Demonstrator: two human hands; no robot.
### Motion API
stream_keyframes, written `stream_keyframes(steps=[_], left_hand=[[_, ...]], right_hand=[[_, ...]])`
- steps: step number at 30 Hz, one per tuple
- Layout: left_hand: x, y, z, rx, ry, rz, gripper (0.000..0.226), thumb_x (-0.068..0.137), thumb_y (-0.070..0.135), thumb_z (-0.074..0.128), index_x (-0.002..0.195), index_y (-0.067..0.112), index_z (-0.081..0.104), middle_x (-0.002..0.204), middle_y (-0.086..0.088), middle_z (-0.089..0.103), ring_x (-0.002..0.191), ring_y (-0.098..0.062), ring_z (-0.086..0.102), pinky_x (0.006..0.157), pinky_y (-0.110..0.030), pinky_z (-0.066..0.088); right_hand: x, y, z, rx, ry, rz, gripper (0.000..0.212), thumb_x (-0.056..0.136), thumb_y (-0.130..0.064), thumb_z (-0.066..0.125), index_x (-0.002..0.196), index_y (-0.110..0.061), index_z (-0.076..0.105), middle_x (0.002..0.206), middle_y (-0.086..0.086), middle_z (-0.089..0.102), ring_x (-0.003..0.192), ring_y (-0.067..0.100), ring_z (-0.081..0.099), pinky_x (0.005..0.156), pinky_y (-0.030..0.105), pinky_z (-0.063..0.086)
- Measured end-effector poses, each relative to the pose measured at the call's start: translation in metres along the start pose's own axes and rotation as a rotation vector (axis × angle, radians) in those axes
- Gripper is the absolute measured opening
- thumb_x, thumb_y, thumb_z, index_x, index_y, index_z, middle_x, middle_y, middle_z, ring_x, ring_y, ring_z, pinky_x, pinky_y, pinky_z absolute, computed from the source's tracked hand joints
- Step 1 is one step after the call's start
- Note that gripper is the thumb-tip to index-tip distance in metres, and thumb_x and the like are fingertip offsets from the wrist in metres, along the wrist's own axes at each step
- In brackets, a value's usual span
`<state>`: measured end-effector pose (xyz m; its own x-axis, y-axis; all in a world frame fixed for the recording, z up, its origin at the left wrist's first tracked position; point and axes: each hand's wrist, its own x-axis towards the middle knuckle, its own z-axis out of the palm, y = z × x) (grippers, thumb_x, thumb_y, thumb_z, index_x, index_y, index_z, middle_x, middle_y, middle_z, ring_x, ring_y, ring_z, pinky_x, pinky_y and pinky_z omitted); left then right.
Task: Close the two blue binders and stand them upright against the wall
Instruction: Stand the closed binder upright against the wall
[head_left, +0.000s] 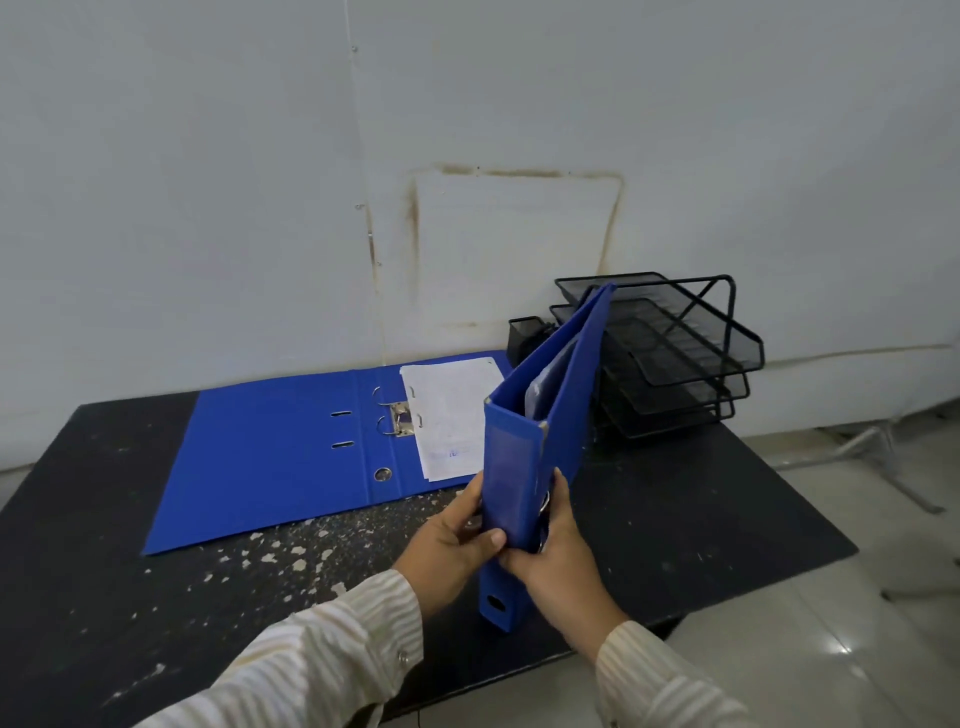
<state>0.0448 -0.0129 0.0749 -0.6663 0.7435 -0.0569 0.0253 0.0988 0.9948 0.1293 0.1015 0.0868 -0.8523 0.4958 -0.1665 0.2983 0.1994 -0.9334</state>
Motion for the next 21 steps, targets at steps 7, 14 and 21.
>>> stream_keyframes(steps=[7, 14, 21], left_hand=[[-0.005, -0.003, -0.002, 0.064, -0.113, 0.034, 0.073, 0.09, -0.001, 0.058, 0.123, 0.059, 0.031, 0.132, 0.027, 0.049, 0.115, -0.003, 0.058, 0.091, -0.016, 0.05], [0.012, 0.008, -0.009, 0.027, -0.293, -0.145, 0.078, 0.087, 0.009, 0.065, 0.142, 0.047, 0.025, 0.131, 0.016, 0.05, 0.112, -0.01, 0.06, 0.089, -0.031, 0.055], [0.009, 0.007, -0.004, -0.022, -0.25, -0.222, 0.064, 0.089, 0.006, 0.061, 0.133, 0.044, 0.036, 0.121, 0.018, 0.058, 0.108, -0.011, 0.061, 0.087, -0.035, 0.054]], right_hand=[[-0.013, -0.002, -0.005, 0.048, 0.02, 0.022, 0.104, 0.074, -0.001, 0.073, 0.148, -0.038, 0.01, 0.134, -0.005, 0.053, 0.117, 0.014, 0.055, 0.102, 0.04, 0.046], [-0.012, -0.001, 0.001, 0.08, 0.038, 0.042, 0.107, 0.073, -0.008, 0.076, 0.147, -0.04, 0.006, 0.134, 0.0, 0.053, 0.115, 0.018, 0.057, 0.1, 0.046, 0.048], [-0.007, 0.004, 0.002, 0.048, 0.029, 0.052, 0.104, 0.076, -0.01, 0.074, 0.148, -0.041, 0.006, 0.133, 0.001, 0.053, 0.112, 0.017, 0.057, 0.098, 0.04, 0.049]])
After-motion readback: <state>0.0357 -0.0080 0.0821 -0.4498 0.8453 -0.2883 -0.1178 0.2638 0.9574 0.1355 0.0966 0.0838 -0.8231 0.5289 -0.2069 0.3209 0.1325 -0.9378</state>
